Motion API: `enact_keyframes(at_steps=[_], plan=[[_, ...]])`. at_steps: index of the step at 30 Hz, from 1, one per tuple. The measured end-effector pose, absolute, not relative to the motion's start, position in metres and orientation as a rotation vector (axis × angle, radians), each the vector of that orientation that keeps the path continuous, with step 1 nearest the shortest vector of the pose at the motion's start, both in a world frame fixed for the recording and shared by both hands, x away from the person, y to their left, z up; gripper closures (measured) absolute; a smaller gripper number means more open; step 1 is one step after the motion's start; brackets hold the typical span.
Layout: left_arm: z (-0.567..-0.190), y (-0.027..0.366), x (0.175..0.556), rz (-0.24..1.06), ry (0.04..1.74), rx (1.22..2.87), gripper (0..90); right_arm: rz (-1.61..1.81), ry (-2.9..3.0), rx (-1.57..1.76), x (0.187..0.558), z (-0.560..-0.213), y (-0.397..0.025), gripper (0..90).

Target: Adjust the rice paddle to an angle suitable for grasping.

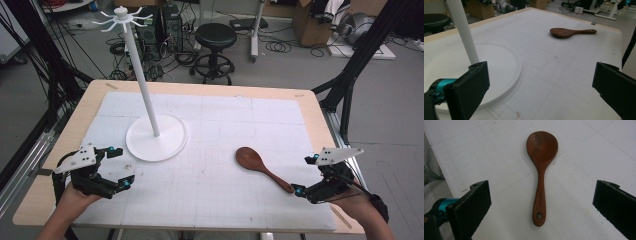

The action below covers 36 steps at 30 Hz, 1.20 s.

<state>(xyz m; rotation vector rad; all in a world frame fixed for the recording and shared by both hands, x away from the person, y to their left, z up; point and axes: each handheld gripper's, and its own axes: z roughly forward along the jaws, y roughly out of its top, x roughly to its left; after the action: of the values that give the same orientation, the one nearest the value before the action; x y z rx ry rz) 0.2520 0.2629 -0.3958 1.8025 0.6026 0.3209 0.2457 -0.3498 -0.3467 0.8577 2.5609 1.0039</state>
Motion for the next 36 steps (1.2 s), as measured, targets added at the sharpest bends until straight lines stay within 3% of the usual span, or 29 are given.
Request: enact_keyframes(at_steps=[36], plan=[[-0.397, 0.265, 0.251, 0.324, 0.608, 1.81, 1.7, 0.718, 2.778, 0.832, 0.283, -0.37, -0.315, 2.6]])
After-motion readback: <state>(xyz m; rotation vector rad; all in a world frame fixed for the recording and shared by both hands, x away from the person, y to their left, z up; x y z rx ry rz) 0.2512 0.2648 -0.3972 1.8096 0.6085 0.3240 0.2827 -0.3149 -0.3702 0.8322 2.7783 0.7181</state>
